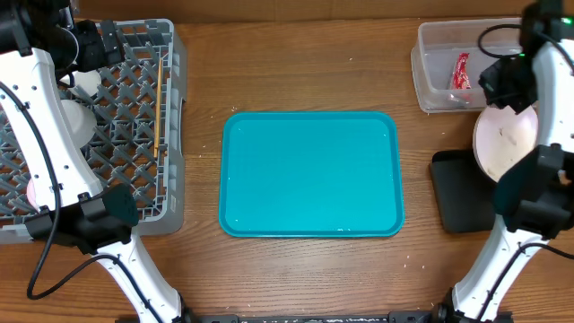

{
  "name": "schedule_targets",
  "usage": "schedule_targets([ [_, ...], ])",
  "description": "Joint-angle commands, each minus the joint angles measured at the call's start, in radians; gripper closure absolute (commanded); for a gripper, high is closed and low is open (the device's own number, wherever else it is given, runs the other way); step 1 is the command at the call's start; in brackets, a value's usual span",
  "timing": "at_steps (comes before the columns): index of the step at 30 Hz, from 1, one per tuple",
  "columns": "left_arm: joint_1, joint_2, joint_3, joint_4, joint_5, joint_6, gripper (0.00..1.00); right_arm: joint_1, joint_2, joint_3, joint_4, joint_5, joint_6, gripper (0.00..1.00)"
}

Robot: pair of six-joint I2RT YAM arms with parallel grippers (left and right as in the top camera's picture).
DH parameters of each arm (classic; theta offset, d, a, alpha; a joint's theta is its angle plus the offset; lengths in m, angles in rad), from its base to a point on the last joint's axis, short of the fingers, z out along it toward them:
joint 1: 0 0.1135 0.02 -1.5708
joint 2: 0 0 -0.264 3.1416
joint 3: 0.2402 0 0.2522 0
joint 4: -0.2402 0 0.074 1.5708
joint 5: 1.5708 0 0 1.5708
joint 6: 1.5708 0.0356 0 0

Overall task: Sort waste into correct bins and load items into the dishwasher
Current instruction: 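Lift the plate and carry it right over the black tray, then tilt the plate to pour the rice onto the black tray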

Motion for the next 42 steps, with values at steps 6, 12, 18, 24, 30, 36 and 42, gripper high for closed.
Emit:
schedule_targets([
  [6,-0.003,0.009,0.001,0.001,-0.003,-0.013,0.0,-0.07,-0.04,0.03,-0.03,-0.247,-0.019,0.96],
  [12,-0.003,0.009,0.001,0.001,-0.003,-0.013,0.0,-0.14,-0.04,0.03,-0.069,-0.389,-0.019,0.96],
  [18,-0.003,0.009,0.001,0.001,-0.003,-0.013,0.0,-0.228,-0.041,0.03,-0.113,-0.46,-0.069,0.96],
  [24,-0.003,0.009,0.001,0.001,-0.003,-0.013,0.0,-0.308,-0.044,0.03,-0.179,-0.576,-0.163,0.96],
  [30,-0.003,0.009,0.001,0.001,-0.003,-0.013,0.0,-0.358,-0.067,0.03,-0.212,-0.589,-0.232,0.96],
  [36,-0.003,0.009,0.001,0.001,-0.003,-0.013,0.0,-0.36,-0.115,0.03,-0.212,-0.591,-0.255,0.96],
  [42,-0.003,0.009,0.001,0.001,-0.003,-0.013,0.0,-0.385,-0.125,0.029,-0.212,-0.617,-0.26,0.96],
])
